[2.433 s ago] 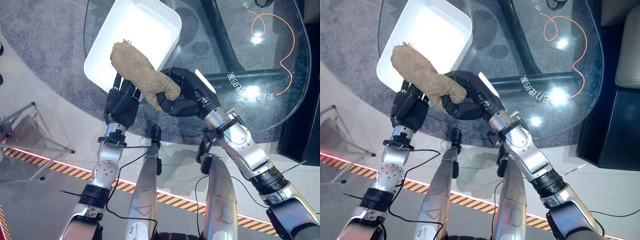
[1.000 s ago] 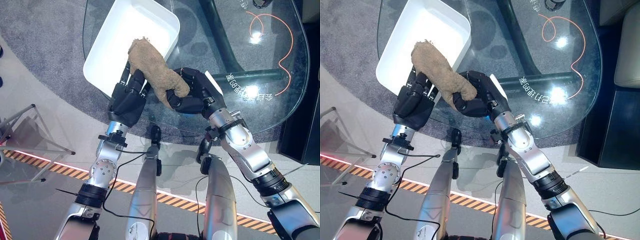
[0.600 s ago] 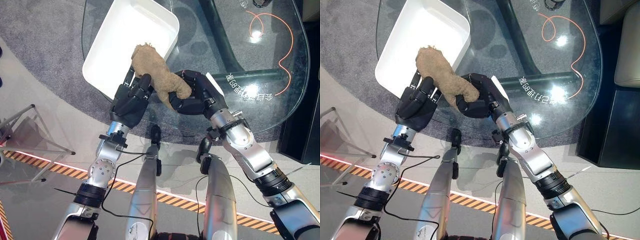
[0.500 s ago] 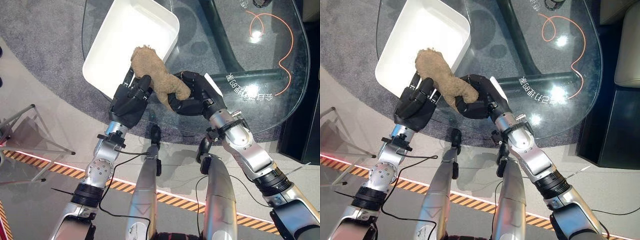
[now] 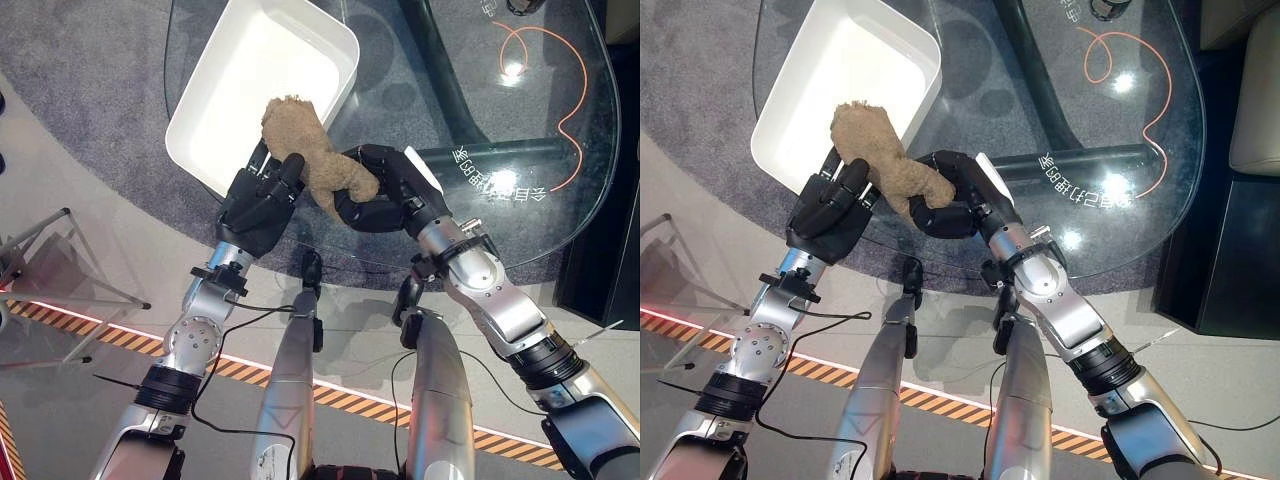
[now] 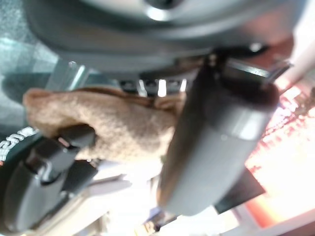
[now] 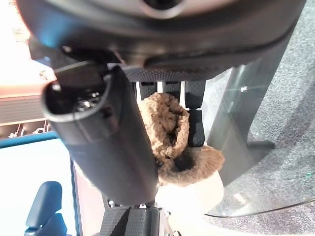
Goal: Wipe the table with a cloth and put it in the basket.
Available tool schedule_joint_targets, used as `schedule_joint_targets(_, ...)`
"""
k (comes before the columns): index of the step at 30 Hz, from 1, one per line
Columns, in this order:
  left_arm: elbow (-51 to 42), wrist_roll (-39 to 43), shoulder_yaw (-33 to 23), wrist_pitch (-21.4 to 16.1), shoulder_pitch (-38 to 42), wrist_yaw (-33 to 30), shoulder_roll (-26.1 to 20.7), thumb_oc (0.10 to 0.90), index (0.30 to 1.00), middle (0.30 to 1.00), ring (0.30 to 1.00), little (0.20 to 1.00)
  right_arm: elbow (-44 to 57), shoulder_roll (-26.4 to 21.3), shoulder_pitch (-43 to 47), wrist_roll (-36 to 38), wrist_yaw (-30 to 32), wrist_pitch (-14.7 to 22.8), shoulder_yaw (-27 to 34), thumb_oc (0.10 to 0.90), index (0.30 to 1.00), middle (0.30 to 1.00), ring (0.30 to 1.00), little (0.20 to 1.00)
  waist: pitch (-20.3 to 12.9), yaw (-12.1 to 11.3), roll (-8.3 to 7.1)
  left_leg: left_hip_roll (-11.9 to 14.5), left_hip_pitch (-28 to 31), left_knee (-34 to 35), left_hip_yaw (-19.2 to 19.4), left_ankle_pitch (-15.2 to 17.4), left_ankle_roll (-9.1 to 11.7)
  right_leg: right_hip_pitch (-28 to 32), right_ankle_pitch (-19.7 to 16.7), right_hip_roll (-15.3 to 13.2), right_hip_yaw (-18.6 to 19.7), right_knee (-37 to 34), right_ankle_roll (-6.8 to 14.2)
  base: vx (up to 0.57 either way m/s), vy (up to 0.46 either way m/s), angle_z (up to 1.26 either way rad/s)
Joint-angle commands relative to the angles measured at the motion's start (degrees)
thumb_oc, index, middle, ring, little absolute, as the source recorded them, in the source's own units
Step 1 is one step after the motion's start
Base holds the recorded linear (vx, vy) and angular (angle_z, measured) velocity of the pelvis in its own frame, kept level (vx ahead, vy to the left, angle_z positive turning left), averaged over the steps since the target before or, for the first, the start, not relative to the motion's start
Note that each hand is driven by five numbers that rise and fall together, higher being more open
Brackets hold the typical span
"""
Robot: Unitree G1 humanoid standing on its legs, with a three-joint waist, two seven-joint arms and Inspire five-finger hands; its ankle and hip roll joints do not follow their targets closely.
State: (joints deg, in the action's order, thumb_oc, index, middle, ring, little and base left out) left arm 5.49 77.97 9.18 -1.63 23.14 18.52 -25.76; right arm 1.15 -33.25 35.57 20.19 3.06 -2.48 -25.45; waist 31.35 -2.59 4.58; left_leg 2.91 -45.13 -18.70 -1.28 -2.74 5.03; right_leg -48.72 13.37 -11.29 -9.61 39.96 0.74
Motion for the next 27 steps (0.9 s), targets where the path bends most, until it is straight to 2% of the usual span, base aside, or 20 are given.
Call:
schedule_joint_targets(1, -11.53, 1.47, 1.36, -3.06, 6.52, 9.3, 0.11, 0.8, 0.9, 0.9, 0.9, 0.9, 8.31, 0.97, 7.17, -1.18, -4.66, 3.02, -2.83, 0.1, 0.3, 0.3, 0.3, 0.2, -1.56, 0.4, -0.19, -4.51, 1.59, -6.24, 3.57, 4.49, -4.87, 2.57, -10.61, 3.09, 1.0, -10.46, 2.12, 0.0, 0.0, 0.0)
schedule_joint_targets(2, -11.5, 1.4, 1.38, -3.26, 6.44, 9.51, 0.14, 0.69, 0.806, 0.806, 0.806, 0.79, 8.52, 0.8, 7.29, -1.39, -5.11, 2.94, -3.1, 0.1, 0.3, 0.3, 0.3, 0.2, -1.56, 0.37, -0.2, -4.53, 1.5, -6.34, 3.54, 4.5, -4.89, 2.51, -10.61, 3.09, 0.99, -10.4, 2.1, 0.0, 0.0, 0.0)
schedule_joint_targets(3, -11.53, 1.3, 1.39, -3.4, 6.41, 9.52, 0.19, 0.509, 0.651, 0.651, 0.651, 0.609, 8.62, 0.7, 7.39, -1.46, -5.39, 2.89, -3.28, 0.1, 0.3, 0.3, 0.3, 0.2, -1.56, 0.34, -0.22, -4.55, 1.45, -6.4, 3.52, 4.49, -4.89, 2.51, -10.61, 3.1, 0.98, -10.41, 2.09, 0.0, 0.0, 0.0)
schedule_joint_targets(4, -11.51, 1.42, 1.4, -3.5, 6.51, 9.53, 0.15, 0.429, 0.582, 0.582, 0.582, 0.529, 8.67, 0.58, 7.51, -1.42, -5.69, 2.91, -3.52, 0.1, 0.3, 0.3, 0.3, 0.2, -1.56, 0.31, -0.23, -4.55, 1.45, -6.4, 3.51, 4.51, -4.9, 2.52, -10.6, 3.08, 0.95, -10.45, 2.06, 0.0, 0.0, 0.0)
schedule_joint_targets(5, -11.51, 1.42, 1.4, -3.5, 6.51, 9.53, 0.15, 0.429, 0.582, 0.582, 0.582, 0.529, 8.67, 0.58, 7.51, -1.42, -5.69, 2.91, -3.52, 0.1, 0.3, 0.3, 0.3, 0.2, -1.56, 0.31, -0.23, -4.55, 1.45, -6.4, 3.51, 4.51, -4.9, 2.52, -10.6, 3.08, 0.95, -10.45, 2.06, 0.0, 0.0, 0.0)
schedule_joint_targets(6, -11.41, 1.34, 1.34, -4.05, 6.47, 9.61, 0.19, 0.16, 0.352, 0.352, 0.352, 0.26, 8.59, 0.44, 7.62, -1.53, -6.31, 3.15, -3.89, 0.1, 0.3, 0.3, 0.3, 0.2, -1.56, 0.3, -0.25, -4.49, 1.42, -6.44, 3.53, 4.52, -4.92, 2.49, -10.54, 3.11, 0.96, -10.36, 2.03, 0.0, 0.0, 0.0)
schedule_joint_targets(7, -11.52, 1.43, 1.38, -4.38, 6.49, 9.3, 0.2, 0.1, 0.3, 0.3, 0.3, 0.2, 8.57, 0.3, 7.63, -1.49, -6.51, 3.26, -3.96, 0.1, 0.3, 0.3, 0.3, 0.2, -1.56, 0.31, -0.27, -4.51, 1.41, -6.48, 3.48, 4.54, -4.91, 2.48, -10.52, 3.14, 0.99, -10.29, 2.01, 0.0, 0.0, 0.0)
schedule_joint_targets(27, -11.11, 0.68, 0.14, -8.92, 6.54, 5.96, 2.09, 0.1, 0.3, 0.3, 0.3, 0.2, 8.09, 1.05, 8.66, -1.62, -8.64, 2.72, -4.21, 0.1, 0.3, 0.3, 0.3, 0.2, -1.56, -0.07, -0.57, -4.7, 1.14, -6.93, 3.11, 4.62, -4.87, 2.36, -10.13, 3.38, 0.74, -9.78, 1.94, 0.0, 0.0, 0.0)
